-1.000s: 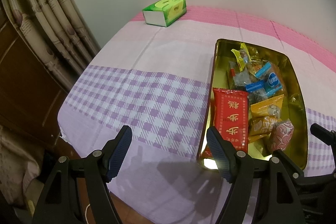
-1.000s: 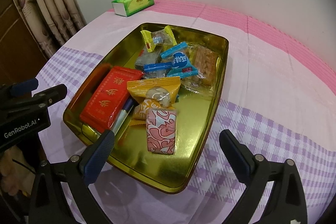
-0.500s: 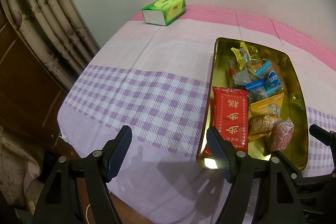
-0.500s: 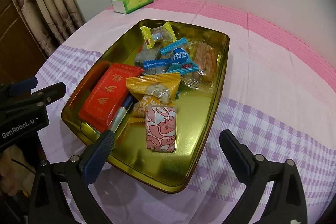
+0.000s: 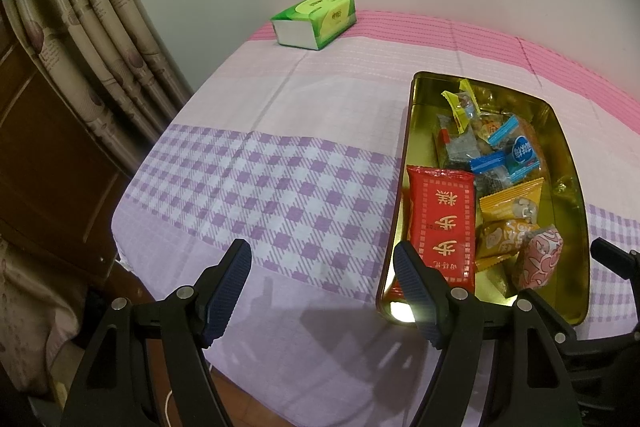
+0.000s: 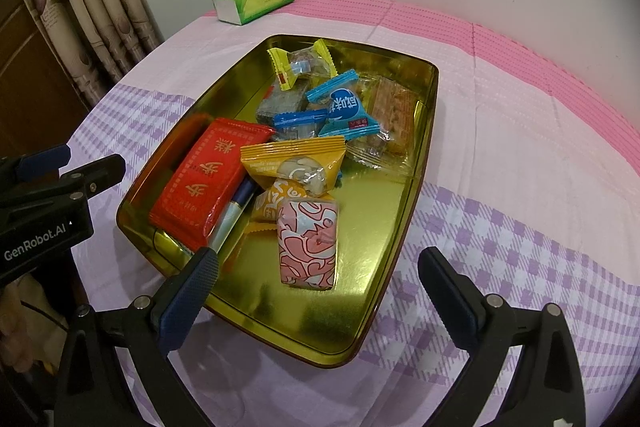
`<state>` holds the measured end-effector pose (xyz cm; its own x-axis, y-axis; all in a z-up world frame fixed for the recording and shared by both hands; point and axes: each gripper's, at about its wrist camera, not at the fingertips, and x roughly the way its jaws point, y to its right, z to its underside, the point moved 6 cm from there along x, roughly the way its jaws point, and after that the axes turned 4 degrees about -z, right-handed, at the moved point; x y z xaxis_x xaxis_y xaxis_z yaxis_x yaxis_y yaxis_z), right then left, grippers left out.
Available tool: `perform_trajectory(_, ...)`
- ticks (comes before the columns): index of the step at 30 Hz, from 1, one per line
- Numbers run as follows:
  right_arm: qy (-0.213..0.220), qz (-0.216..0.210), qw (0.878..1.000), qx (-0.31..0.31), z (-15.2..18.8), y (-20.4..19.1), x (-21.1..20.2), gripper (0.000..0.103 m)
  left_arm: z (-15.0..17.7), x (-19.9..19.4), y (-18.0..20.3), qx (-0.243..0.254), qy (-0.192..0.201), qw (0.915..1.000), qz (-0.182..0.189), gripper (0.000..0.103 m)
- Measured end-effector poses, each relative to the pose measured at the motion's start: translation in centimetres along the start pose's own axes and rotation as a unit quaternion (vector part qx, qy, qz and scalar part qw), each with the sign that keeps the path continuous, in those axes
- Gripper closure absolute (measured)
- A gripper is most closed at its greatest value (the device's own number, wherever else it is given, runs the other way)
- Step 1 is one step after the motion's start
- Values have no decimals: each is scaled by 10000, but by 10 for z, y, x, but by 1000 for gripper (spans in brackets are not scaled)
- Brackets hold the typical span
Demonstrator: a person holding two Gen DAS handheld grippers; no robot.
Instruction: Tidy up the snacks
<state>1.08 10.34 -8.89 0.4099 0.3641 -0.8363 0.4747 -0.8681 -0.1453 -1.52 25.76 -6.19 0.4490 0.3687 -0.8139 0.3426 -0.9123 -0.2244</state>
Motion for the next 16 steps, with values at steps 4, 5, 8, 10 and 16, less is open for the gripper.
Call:
perform_trajectory(4,1,-2,10000,9,0,0,0,4,0,0,0,-7,-9,10000,10,29)
perform_trajectory(5,-1,-5,10000,11,1,0,0,4,1,0,0,-5,-11,10000,11,29)
perform_trajectory(8,-2,-6,10000,5,0,0,0,4,0,0,0,7,-7,10000,31,29)
perform_trajectory(10,2,-1,10000,5,0,0,0,4,0,0,-1,-3,0,10000,11,29)
perform_trajectory(16,-1,-7,10000,4,1,-1,0,4,0,0,1,6,1,10000,28,29)
